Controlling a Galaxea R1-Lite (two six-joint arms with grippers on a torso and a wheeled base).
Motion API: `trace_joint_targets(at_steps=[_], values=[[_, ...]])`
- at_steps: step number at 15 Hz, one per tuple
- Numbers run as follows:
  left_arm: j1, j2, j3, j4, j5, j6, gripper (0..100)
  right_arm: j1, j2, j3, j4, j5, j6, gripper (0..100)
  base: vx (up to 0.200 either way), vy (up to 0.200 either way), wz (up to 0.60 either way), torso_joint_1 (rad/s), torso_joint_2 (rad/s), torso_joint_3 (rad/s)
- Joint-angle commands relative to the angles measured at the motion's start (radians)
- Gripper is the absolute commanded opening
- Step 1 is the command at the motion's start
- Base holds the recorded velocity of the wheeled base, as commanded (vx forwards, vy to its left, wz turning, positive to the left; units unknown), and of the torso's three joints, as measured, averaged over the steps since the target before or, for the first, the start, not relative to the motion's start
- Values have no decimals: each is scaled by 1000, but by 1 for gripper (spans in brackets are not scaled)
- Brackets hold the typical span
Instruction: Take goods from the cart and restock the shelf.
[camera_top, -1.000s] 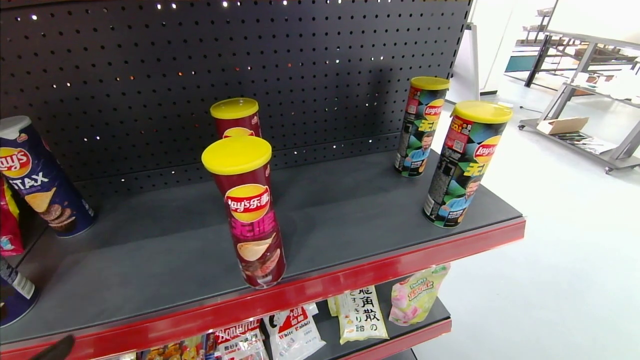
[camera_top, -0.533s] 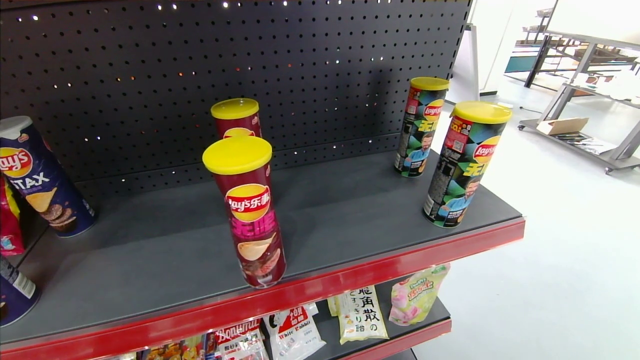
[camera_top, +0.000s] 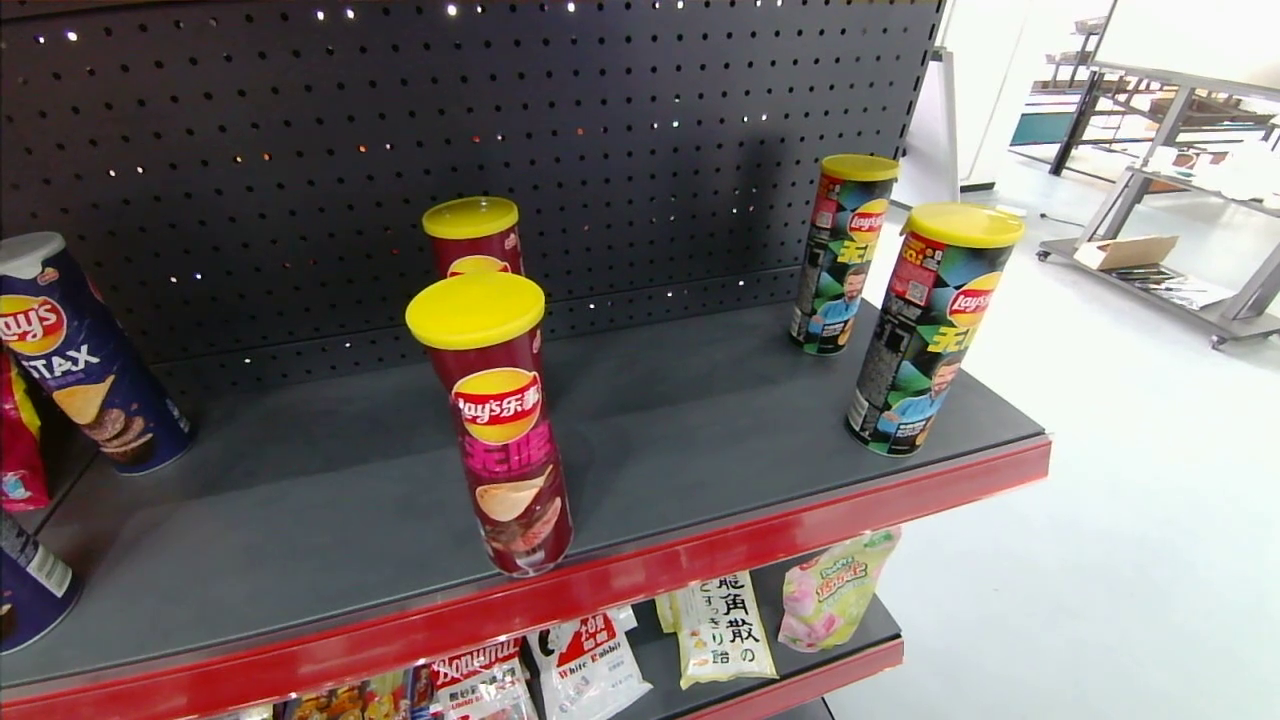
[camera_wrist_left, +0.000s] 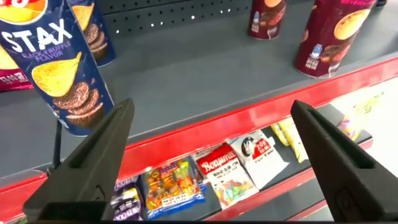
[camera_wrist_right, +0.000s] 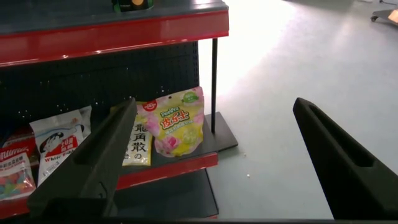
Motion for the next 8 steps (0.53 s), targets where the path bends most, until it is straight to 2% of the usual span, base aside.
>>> trace_joint_targets(at_steps=[1, 5, 8], values=[[0, 11, 7, -1, 2, 0, 100, 0, 0, 0, 1, 1, 0, 100, 0, 0, 600, 2, 2, 2], [2, -1, 8, -1, 2, 0, 100, -2, 0, 0, 1, 1, -2, 100, 0, 0, 600, 5, 4, 4], [2, -6, 10, -1, 2, -1, 100, 0, 0, 0, 1, 1, -2, 100, 0, 0, 0, 0, 0, 0]])
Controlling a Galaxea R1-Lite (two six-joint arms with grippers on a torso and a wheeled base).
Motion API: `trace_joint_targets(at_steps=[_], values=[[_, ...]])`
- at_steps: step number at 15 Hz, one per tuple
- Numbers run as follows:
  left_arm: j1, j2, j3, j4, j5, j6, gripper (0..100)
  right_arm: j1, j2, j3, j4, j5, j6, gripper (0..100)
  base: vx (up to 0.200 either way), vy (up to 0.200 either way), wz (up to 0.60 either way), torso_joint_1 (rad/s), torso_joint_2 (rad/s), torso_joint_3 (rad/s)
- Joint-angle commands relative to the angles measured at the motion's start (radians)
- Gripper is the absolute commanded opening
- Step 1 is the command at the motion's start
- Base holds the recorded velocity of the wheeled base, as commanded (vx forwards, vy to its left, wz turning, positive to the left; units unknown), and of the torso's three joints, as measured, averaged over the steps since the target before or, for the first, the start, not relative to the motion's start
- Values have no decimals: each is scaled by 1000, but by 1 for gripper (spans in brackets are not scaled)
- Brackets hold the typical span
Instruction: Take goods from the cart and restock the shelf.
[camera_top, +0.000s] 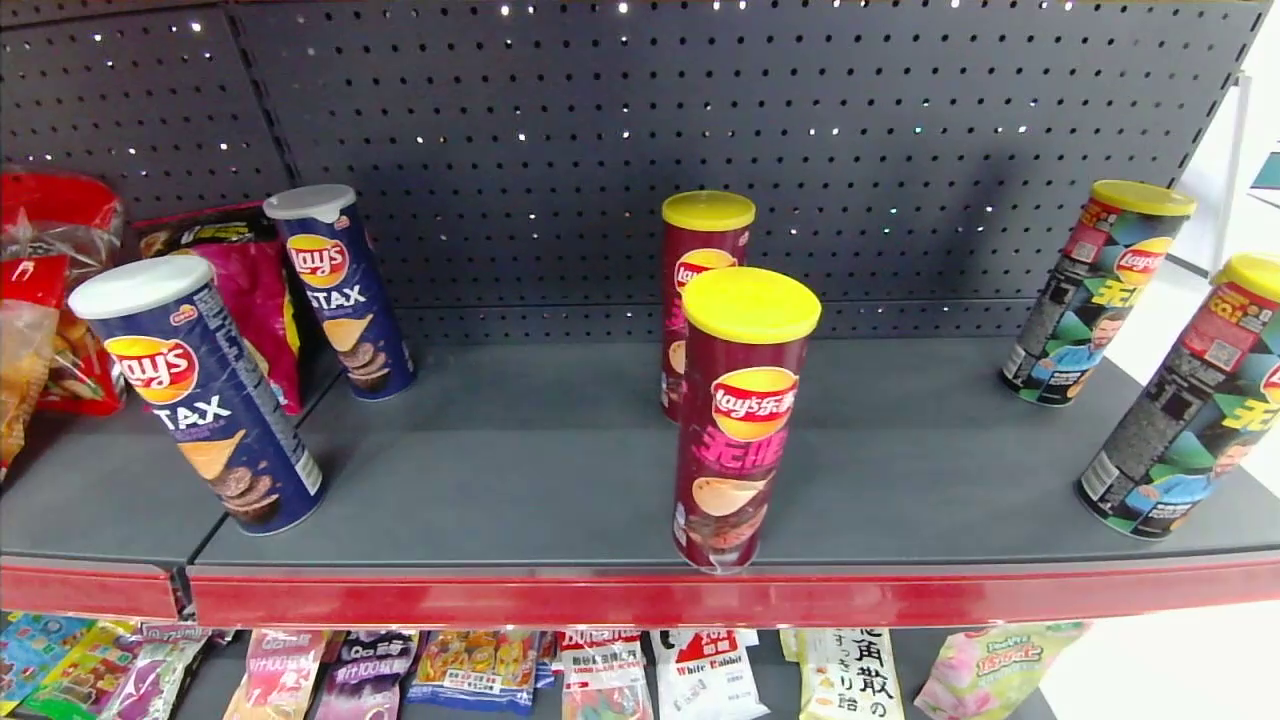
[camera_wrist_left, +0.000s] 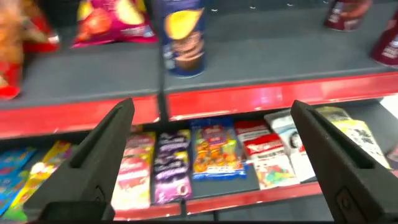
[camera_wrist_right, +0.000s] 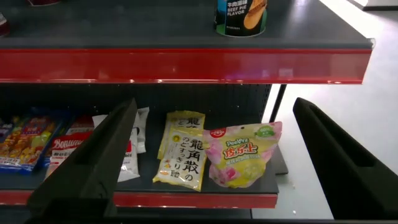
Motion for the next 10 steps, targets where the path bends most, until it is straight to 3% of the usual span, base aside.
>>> trace_joint_targets(at_steps=[1, 6, 9, 10], values=[[0, -5, 4, 3, 0, -1, 100, 0, 0, 0, -1, 0, 1, 100, 0, 0, 0, 0, 0, 0], [1, -7, 40, 1, 2, 4, 100, -1, 0, 0, -1, 0, 1, 100, 0, 0, 0, 0, 0, 0], [1, -10, 47, 3, 91, 12, 100, 0, 0, 0, -1, 0, 0, 100, 0, 0, 0, 0, 0, 0], [4, -17, 64, 3, 154, 12, 100, 0, 0, 0, -1, 0, 0, 100, 0, 0, 0, 0, 0, 0]])
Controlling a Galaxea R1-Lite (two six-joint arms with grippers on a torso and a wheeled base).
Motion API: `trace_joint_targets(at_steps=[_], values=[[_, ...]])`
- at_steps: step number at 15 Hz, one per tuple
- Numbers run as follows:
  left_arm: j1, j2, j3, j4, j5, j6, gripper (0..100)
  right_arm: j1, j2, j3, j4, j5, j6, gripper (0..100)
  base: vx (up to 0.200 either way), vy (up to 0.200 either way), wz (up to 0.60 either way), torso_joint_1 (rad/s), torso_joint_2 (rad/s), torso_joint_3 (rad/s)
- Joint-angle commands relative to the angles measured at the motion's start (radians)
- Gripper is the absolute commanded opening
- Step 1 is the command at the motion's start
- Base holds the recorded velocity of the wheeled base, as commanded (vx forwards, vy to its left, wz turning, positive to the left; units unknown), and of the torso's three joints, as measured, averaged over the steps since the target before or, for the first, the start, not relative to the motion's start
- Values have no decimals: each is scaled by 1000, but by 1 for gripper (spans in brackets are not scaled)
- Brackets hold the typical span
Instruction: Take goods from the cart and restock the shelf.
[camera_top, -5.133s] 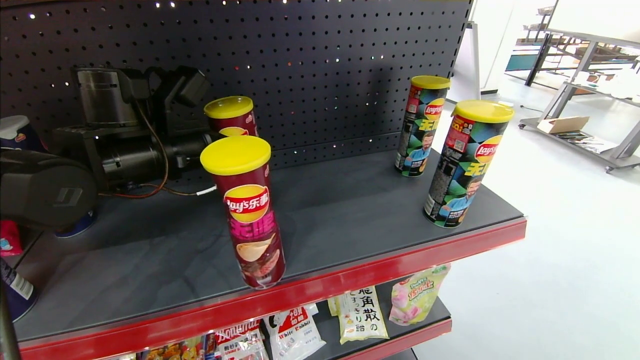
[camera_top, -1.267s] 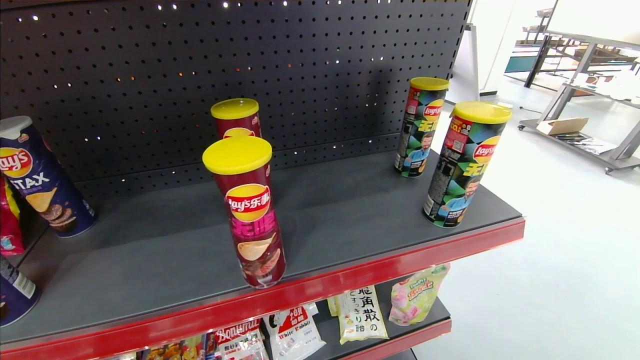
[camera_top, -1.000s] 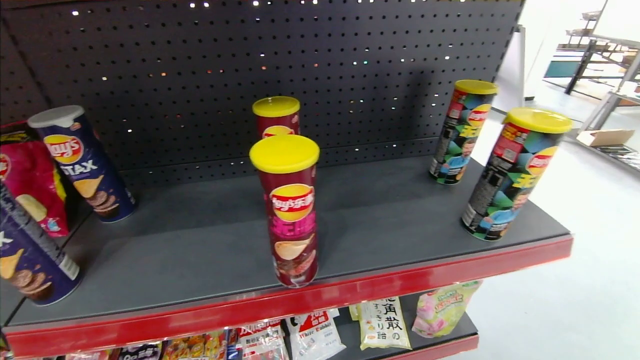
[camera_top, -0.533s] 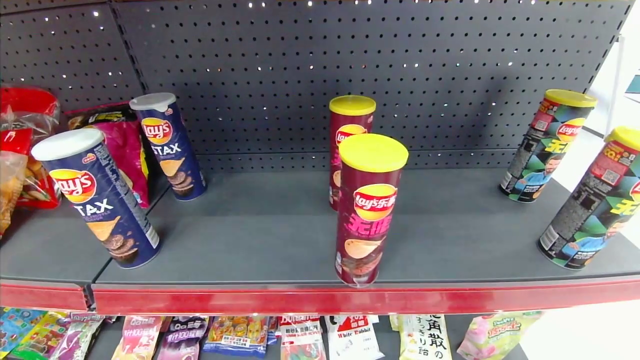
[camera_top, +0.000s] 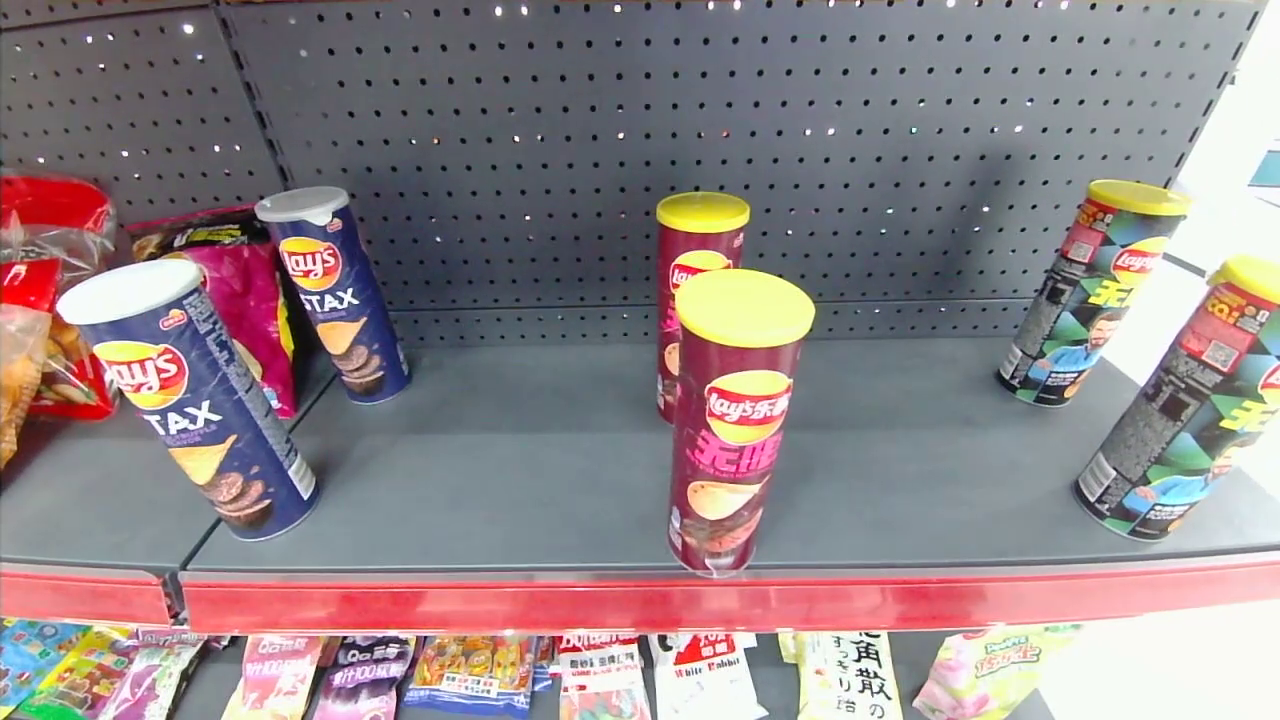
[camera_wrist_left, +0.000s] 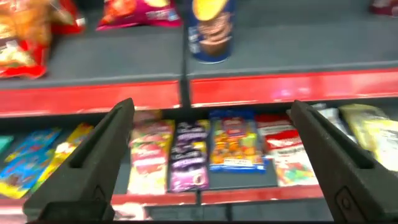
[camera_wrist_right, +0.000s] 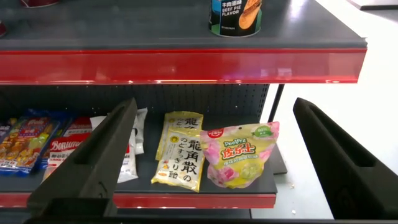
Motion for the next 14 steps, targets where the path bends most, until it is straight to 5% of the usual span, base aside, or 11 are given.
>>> trace_joint_targets(at_steps=[1, 4, 6, 8, 11, 14], values=[[26, -12, 13, 2, 24, 1, 100, 0, 0, 0, -1, 1, -1, 100, 0, 0, 0, 0, 0, 0], [195, -7, 42, 36, -3, -9, 100, -2, 0, 0, 1, 1, -1, 100, 0, 0, 0, 0, 0, 0], [178, -136, 161, 10, -100, 7, 100, 0, 0, 0, -1, 1, -1, 100, 0, 0, 0, 0, 0, 0], [175, -136, 204, -90, -114, 11, 100, -2, 0, 0, 1, 1, -1, 100, 0, 0, 0, 0, 0, 0], [173, -136, 209, -91, -126, -13, 100, 0, 0, 0, 1, 1, 1, 100, 0, 0, 0, 0, 0, 0], [173, -136, 319, -289, -183, -7, 100, 0, 0, 0, 1, 2, -2, 100, 0, 0, 0, 0, 0, 0]])
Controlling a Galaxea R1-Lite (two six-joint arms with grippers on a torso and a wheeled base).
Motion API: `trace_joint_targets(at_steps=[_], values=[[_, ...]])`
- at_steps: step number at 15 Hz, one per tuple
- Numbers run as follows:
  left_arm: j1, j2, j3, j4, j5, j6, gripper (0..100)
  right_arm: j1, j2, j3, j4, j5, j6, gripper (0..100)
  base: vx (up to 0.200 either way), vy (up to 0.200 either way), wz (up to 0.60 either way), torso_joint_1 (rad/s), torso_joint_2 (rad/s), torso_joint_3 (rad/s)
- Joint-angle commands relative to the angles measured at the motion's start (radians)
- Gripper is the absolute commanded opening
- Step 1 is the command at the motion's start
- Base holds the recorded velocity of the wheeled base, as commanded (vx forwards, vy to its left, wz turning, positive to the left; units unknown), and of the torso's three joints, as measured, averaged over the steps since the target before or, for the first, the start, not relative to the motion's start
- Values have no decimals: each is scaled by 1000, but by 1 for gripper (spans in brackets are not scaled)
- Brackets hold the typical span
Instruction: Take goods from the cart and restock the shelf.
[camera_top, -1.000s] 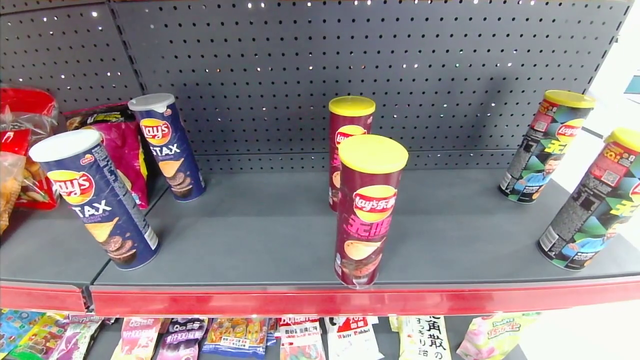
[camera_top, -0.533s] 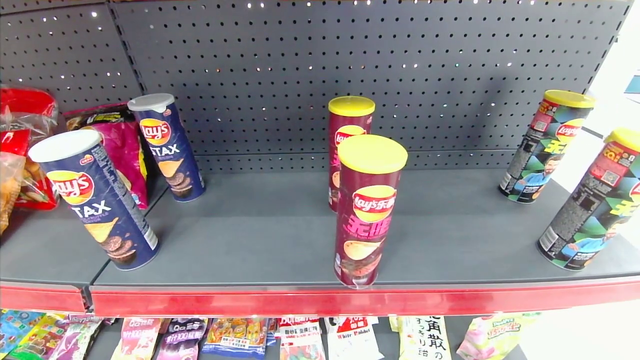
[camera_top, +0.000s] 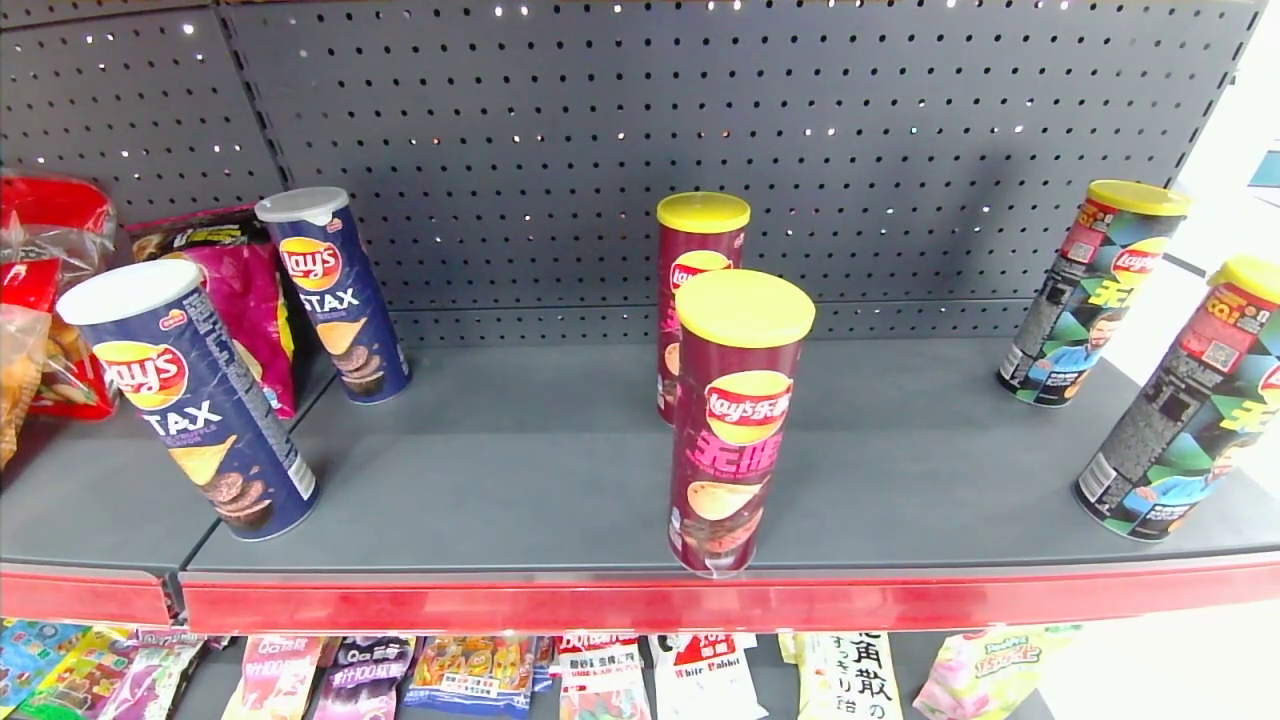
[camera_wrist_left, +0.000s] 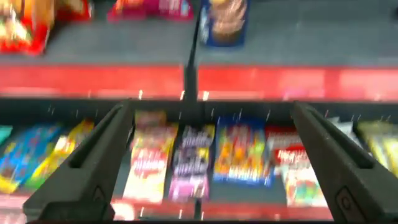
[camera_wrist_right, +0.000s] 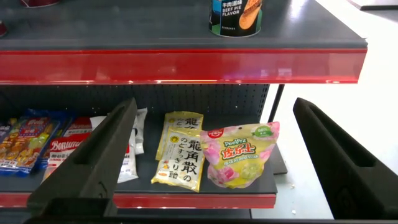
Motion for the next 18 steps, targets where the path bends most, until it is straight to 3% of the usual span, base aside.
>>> trace_joint_targets(at_steps=[1, 3, 8, 10, 11, 15, 18], values=[[1, -4, 59, -36, -42, 9, 100, 0, 3, 0, 1, 1, 1, 100, 0, 0, 0, 0, 0, 0], [1, -4, 59, -34, -13, -22, 100, 0, 2, 0, 1, 1, -1, 100, 0, 0, 0, 0, 0, 0], [1, -4, 59, -34, -11, -23, 100, 2, 5, -26, -18, 53, -3, 100, 0, 0, 0, 0, 0, 0], [1, -4, 59, -34, -11, -20, 100, 49, 283, -311, -65, 84, 140, 100, 0, 0, 0, 0, 0, 0], [1, -4, 59, -34, -13, -19, 100, 78, 356, -396, -61, 105, 143, 100, 0, 0, 0, 0, 0, 0], [1, -4, 59, -34, -11, -19, 100, 227, 494, -319, -68, 328, -19, 100, 0, 0, 0, 0, 0, 0], [1, -4, 59, -34, -11, -19, 100, 348, 691, -379, -118, 345, -47, 100, 0, 0, 0, 0, 0, 0]])
